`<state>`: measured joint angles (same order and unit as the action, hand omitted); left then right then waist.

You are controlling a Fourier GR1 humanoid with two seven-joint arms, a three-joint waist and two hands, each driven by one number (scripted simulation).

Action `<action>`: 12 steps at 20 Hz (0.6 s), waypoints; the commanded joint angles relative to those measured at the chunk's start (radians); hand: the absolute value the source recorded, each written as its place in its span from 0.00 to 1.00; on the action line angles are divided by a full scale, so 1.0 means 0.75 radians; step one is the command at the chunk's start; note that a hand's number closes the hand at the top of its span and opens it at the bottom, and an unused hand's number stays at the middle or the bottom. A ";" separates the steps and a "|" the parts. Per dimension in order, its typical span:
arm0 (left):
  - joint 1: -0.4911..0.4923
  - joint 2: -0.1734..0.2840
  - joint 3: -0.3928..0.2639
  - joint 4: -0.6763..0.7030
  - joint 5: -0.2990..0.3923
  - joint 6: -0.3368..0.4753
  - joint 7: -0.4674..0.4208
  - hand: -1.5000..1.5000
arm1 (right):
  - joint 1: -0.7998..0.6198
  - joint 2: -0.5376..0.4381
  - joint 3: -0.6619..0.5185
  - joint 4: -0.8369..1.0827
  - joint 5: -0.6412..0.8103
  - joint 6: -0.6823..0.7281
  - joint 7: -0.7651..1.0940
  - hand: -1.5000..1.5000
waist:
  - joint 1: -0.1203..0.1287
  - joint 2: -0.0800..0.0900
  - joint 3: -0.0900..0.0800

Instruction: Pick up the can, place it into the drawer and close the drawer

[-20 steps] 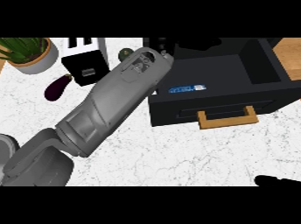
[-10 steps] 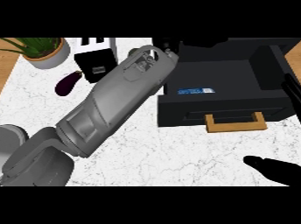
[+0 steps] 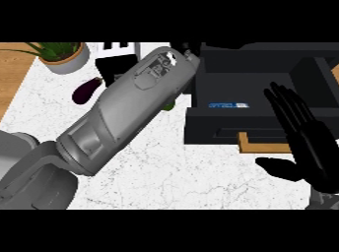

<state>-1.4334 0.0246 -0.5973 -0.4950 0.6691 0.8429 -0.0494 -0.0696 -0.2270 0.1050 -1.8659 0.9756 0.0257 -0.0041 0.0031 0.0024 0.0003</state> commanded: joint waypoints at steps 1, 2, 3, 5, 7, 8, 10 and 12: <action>0.011 0.078 -0.002 -0.079 -0.040 -0.021 0.088 0.00 | -0.006 0.089 0.076 0.183 0.148 -0.173 -0.015 0.00 | 0.016 -0.007 0.000; 0.036 0.095 -0.014 -0.119 -0.044 -0.028 0.100 0.00 | -0.090 0.066 -0.029 0.329 0.086 -0.225 -0.081 0.00 | 0.035 -0.007 0.001; 0.044 0.096 -0.022 -0.169 -0.047 0.004 0.127 0.00 | -0.072 0.111 -0.002 0.393 0.137 -0.306 -0.075 0.00 | 0.047 -0.011 0.001; 0.060 0.176 -0.035 -0.233 -0.072 -0.016 0.199 0.00 | -0.142 0.049 -0.107 0.467 0.041 -0.272 -0.130 0.00 | 0.042 -0.012 0.001; 0.053 0.236 -0.016 -0.230 -0.079 -0.058 0.220 0.00 | -0.227 0.150 -0.042 0.602 0.154 -0.358 -0.061 0.00 | 0.045 -0.007 0.000; 0.161 0.201 -0.032 -0.297 -0.108 0.001 0.187 0.00 | -0.256 0.123 -0.062 0.602 0.157 -0.348 -0.067 0.00 | 0.035 -0.009 0.000; 0.167 0.262 -0.032 -0.361 -0.101 -0.039 0.228 0.00 | -0.325 0.108 -0.118 0.791 0.165 -0.424 -0.108 0.00 | 0.060 -0.007 0.001; 0.179 0.322 -0.022 -0.395 -0.112 -0.059 0.270 0.00 | -0.349 0.118 -0.117 0.852 0.180 -0.470 -0.135 0.00 | 0.051 -0.005 0.001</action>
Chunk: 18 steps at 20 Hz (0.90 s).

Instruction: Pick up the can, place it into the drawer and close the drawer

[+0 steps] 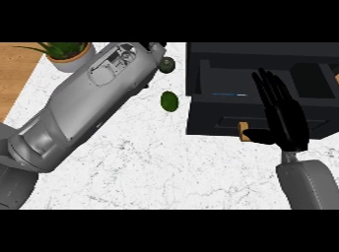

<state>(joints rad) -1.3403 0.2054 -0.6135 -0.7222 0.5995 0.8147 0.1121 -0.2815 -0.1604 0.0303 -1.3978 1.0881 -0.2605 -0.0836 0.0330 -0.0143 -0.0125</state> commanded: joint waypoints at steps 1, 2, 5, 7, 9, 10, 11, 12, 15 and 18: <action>0.063 0.080 -0.007 -0.110 -0.032 0.000 0.053 0.00 | -0.042 0.061 -0.002 0.274 0.063 -0.154 -0.033 0.00 | 0.013 0.018 0.018; 0.146 0.038 -0.041 -0.182 -0.049 0.045 0.028 0.00 | -0.080 0.023 -0.039 0.296 0.042 -0.131 -0.044 0.00 | 0.022 0.015 0.018; 0.174 0.153 -0.024 -0.265 -0.046 -0.013 0.071 0.00 | -0.153 0.016 -0.064 0.408 0.070 -0.167 -0.048 0.00 | 0.033 0.017 0.018; 0.150 0.223 -0.025 -0.320 -0.045 -0.027 0.174 0.00 | -0.217 -0.025 -0.108 0.463 0.060 -0.170 -0.064 0.00 | 0.035 0.014 0.018; 0.158 0.241 -0.031 -0.354 -0.059 -0.030 0.178 0.00 | -0.246 0.022 -0.102 0.582 0.136 -0.281 -0.031 0.00 | 0.048 0.021 0.019; 0.169 0.228 -0.024 -0.353 -0.058 -0.038 0.164 0.00 | -0.293 0.025 -0.110 0.645 0.139 -0.328 -0.061 0.00 | 0.047 0.029 0.019; 0.247 0.236 -0.026 -0.370 -0.053 -0.054 0.136 0.00 | -0.341 0.006 -0.136 0.677 0.139 -0.350 -0.062 0.00 | 0.053 0.032 0.019; 0.138 0.270 -0.018 -0.404 -0.048 -0.043 0.251 0.00 | -0.357 0.008 -0.165 0.727 0.138 -0.371 -0.040 0.00 | 0.062 0.026 0.020; 0.258 0.319 -0.020 -0.474 -0.056 -0.067 0.227 0.00 | -0.485 0.042 -0.184 0.821 0.162 -0.438 -0.012 0.00 | 0.064 0.028 0.019; 0.272 0.350 -0.006 -0.507 -0.084 -0.054 0.242 0.00 | -0.571 0.036 -0.212 0.961 0.162 -0.502 -0.049 0.00 | 0.042 0.031 0.019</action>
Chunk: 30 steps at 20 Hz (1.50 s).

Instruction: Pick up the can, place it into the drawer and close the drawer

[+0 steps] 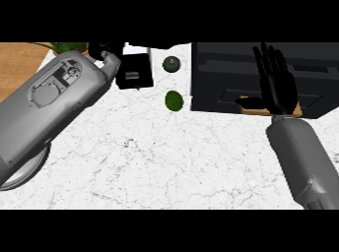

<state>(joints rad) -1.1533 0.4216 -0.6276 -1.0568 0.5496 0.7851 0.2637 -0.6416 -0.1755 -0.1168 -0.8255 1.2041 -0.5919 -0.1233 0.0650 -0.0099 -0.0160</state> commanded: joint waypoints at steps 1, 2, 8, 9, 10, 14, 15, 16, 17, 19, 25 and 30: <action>0.047 0.054 0.024 -0.030 -0.015 -0.014 0.031 0.00 | -0.165 0.028 -0.041 0.244 0.005 -0.064 0.006 0.00 | 0.000 0.032 0.024; 0.095 0.083 0.006 -0.132 -0.008 -0.032 0.051 0.00 | -0.195 -0.001 -0.067 0.287 -0.007 -0.066 -0.003 0.00 | 0.022 0.028 0.024; 0.212 0.117 0.009 -0.241 -0.050 -0.004 0.043 0.00 | -0.381 -0.004 -0.116 0.515 0.017 -0.183 0.005 0.00 | 0.022 0.035 0.024; 0.263 0.082 -0.012 -0.267 -0.061 0.016 0.008 0.00 | -0.431 -0.045 -0.125 0.552 0.021 -0.139 0.008 0.00 | 0.030 0.039 0.024; 0.239 0.093 -0.008 -0.274 -0.072 0.024 0.039 0.00 | -0.425 0.010 -0.122 0.583 0.037 -0.221 0.037 0.00 | 0.027 0.040 0.024; 0.301 0.109 0.025 -0.263 -0.088 0.004 -0.015 0.00 | -0.559 -0.045 -0.150 0.631 0.011 -0.157 0.031 0.00 | 0.015 0.043 0.024; 0.321 0.114 0.017 -0.309 -0.076 -0.005 -0.002 0.00 | -0.523 -0.036 -0.162 0.666 0.014 -0.222 0.037 0.00 | 0.046 0.052 0.025; 0.382 0.113 0.014 -0.347 -0.092 -0.003 -0.045 0.00 | -0.557 -0.056 -0.169 0.673 -0.006 -0.181 -0.006 0.00 | 0.025 0.043 0.024; 0.322 0.142 0.025 -0.323 -0.074 -0.051 0.012 0.00 | -0.552 -0.019 -0.155 0.710 0.029 -0.233 0.041 0.00 | 0.041 0.053 0.025; 0.393 0.106 0.007 -0.362 -0.095 -0.008 -0.032 0.00 | -0.570 -0.047 -0.182 0.733 0.003 -0.218 0.020 0.00 | 0.052 0.057 0.025; 0.418 0.160 0.006 -0.429 -0.119 -0.030 0.007 0.00 | -0.688 -0.073 -0.212 0.778 -0.026 -0.136 -0.020 0.00 | 0.063 0.054 0.025; 0.467 0.156 0.050 -0.427 -0.119 -0.043 -0.059 0.00 | -0.662 0.016 -0.337 0.727 -0.197 -0.162 -0.215 0.00 | 0.032 0.053 0.027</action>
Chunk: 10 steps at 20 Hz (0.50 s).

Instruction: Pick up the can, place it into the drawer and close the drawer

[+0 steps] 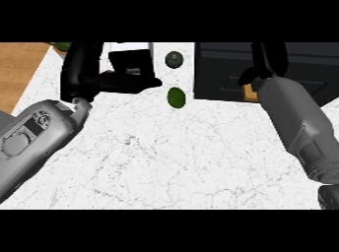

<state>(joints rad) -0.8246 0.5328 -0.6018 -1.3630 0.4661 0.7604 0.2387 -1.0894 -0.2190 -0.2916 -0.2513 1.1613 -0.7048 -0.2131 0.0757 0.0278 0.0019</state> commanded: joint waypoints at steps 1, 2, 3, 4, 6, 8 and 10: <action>0.007 0.018 0.026 -0.002 0.001 -0.011 0.005 0.00 | -0.112 0.064 -0.142 -0.052 -0.185 0.032 -0.107 0.00 | 0.027 0.006 0.005; 0.019 0.023 0.048 0.000 0.005 -0.013 -0.014 0.00 | -0.096 0.098 -0.157 -0.059 -0.205 0.008 -0.131 0.00 | 0.019 0.004 0.004; 0.064 0.003 -0.003 -0.048 -0.015 0.009 -0.006 0.00 | -0.080 0.120 -0.189 -0.054 -0.245 0.024 -0.153 0.00 | 0.025 -0.005 0.004; 0.075 0.020 0.034 -0.046 0.016 -0.030 -0.024 0.00 | -0.093 0.141 -0.212 -0.064 -0.271 0.022 -0.165 0.00 | 0.025 -0.003 0.003; 0.088 0.041 0.047 -0.044 0.010 -0.035 -0.030 0.00 | -0.109 0.108 -0.263 -0.067 -0.329 0.088 -0.229 0.00 | 0.021 -0.002 0.003; 0.058 0.026 0.047 -0.035 -0.001 -0.029 -0.018 0.00 | -0.160 0.110 -0.306 -0.067 -0.377 0.143 -0.235 0.00 | 0.008 -0.003 0.003; 0.130 0.060 0.033 -0.094 -0.016 -0.024 -0.022 0.00 | -0.115 0.119 -0.364 -0.079 -0.453 0.177 -0.320 0.00 | 0.001 -0.017 0.003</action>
<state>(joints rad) -0.7632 0.5521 -0.5801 -1.3965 0.4601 0.7492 0.2227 -1.1284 -0.1791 -0.4643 -0.2749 0.9530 -0.5960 -0.4125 0.0609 0.0294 0.0071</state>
